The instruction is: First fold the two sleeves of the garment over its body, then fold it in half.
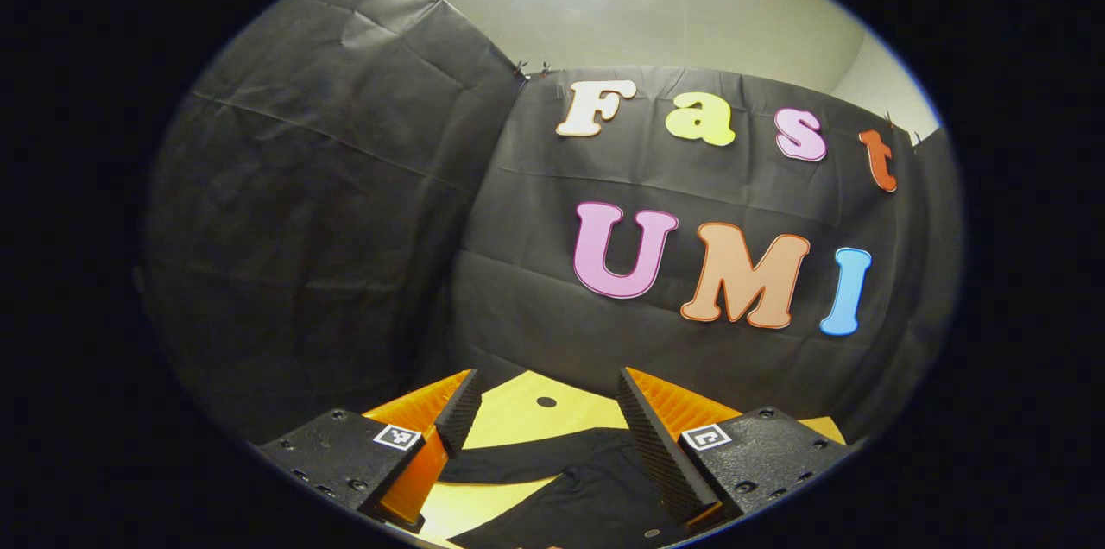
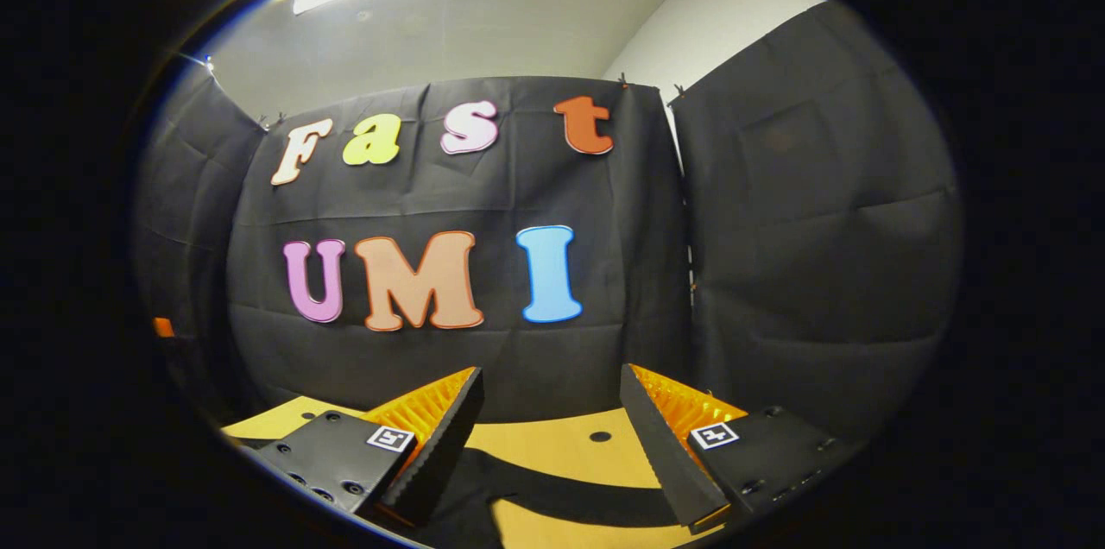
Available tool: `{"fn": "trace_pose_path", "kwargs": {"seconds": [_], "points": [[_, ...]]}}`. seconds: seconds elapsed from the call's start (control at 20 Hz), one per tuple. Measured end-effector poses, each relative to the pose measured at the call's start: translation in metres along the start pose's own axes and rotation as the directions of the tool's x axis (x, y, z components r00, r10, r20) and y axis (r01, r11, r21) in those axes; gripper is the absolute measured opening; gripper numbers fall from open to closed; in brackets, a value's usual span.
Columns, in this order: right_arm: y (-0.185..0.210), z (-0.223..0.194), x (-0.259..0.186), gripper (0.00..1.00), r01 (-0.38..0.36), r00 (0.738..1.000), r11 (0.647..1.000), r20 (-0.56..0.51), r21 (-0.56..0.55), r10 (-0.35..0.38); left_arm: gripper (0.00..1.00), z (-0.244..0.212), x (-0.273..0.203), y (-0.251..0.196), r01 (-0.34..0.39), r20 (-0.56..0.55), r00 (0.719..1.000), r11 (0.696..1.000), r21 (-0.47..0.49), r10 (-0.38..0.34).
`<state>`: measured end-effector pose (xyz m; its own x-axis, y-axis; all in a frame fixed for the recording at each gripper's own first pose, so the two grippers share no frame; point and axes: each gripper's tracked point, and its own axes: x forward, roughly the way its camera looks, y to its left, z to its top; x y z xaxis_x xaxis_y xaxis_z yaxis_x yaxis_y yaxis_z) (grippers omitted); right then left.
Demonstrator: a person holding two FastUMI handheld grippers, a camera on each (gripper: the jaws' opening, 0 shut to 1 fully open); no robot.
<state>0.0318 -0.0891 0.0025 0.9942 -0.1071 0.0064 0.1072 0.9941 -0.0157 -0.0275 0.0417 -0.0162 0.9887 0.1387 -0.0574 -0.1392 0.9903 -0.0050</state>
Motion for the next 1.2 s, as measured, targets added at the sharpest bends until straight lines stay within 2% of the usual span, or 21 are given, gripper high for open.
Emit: {"fn": "trace_pose_path", "kwargs": {"seconds": [0.2, 0.4, 0.6, 0.95, 1.2], "points": [[-0.051, -0.029, 0.032, 1.0, 0.078, 0.996, 0.997, -0.052, 0.004, -0.078, 0.92, 0.004, -0.003, 0.001, -0.028, 0.004, 1.0, 0.999, 0.034, 0.028], [-0.083, -0.076, 0.063, 1.0, 0.114, 0.987, 0.992, -0.122, 0.052, -0.107, 0.92, 0.002, -0.009, 0.002, -0.067, -0.003, 0.998, 0.996, 0.059, 0.067], [-0.119, -0.141, 0.089, 0.99, 0.189, 0.961, 0.981, -0.213, 0.04, -0.176, 0.92, 0.004, -0.017, -0.005, -0.073, -0.003, 0.997, 0.993, 0.088, 0.073], [-0.144, -0.251, 0.107, 1.0, 0.237, 0.901, 0.971, -0.382, 0.038, -0.205, 0.93, 0.011, -0.024, 0.004, -0.124, 0.01, 0.992, 0.983, 0.133, 0.124], [-0.154, -0.321, 0.115, 1.0, 0.288, 0.82, 0.955, -0.532, 0.065, -0.211, 0.92, 0.01, -0.027, 0.016, -0.16, 0.001, 0.987, 0.974, 0.158, 0.162]]}}
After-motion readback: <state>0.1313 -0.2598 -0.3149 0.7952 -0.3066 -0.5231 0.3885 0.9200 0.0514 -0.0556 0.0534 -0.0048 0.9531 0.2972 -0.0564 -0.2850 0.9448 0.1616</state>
